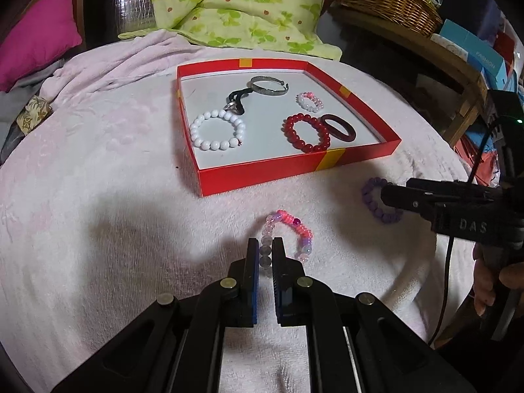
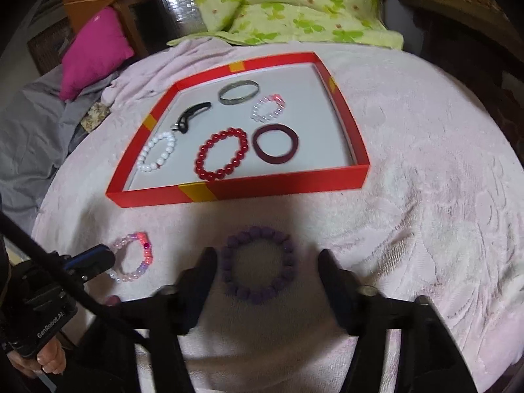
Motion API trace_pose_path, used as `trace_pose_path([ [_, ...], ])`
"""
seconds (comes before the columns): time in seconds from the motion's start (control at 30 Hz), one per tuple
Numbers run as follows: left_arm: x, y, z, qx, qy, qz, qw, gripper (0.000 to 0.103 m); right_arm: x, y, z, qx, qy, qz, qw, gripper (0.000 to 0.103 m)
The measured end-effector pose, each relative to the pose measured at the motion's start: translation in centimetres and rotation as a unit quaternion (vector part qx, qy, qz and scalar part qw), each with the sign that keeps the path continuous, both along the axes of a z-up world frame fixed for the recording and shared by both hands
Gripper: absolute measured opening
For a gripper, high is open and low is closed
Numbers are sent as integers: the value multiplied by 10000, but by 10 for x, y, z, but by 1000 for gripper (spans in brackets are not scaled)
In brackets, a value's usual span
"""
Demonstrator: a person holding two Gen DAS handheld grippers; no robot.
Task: Organize jewelry
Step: 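Close left tool on pink-and-white bracelet while right tool grasps purple bracelet, then lift and carry pink bracelet with left tool while right tool carries purple bracelet to tray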
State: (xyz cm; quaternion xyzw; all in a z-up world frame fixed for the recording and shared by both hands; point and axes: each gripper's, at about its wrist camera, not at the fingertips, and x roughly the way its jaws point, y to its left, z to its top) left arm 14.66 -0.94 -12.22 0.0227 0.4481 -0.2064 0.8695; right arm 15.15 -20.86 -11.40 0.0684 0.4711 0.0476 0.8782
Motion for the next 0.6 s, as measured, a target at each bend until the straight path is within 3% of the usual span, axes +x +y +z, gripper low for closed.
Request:
trace_pose_path([
  [0.23, 1, 2, -2, 25, 21, 41, 10000, 8, 4, 19, -17, -375, 144, 340, 9986, 67],
  [0.3, 0, 4, 1, -33, -23, 82, 10000, 8, 2, 21, -16, -600, -6, 351, 9976, 45],
  [0.33, 0, 5, 3, -69, -46, 91, 9999, 8, 2, 21, -15, -645, -39, 357, 9973, 25],
  [0.37, -1, 6, 5, -118, -84, 88, 9999, 8, 2, 17, -14, -580, -42, 308, 9978, 21],
  [0.6, -10, 7, 26, -384, -405, -54, 9984, 8, -5, 4, 0, -155, -261, 179, 9994, 20],
])
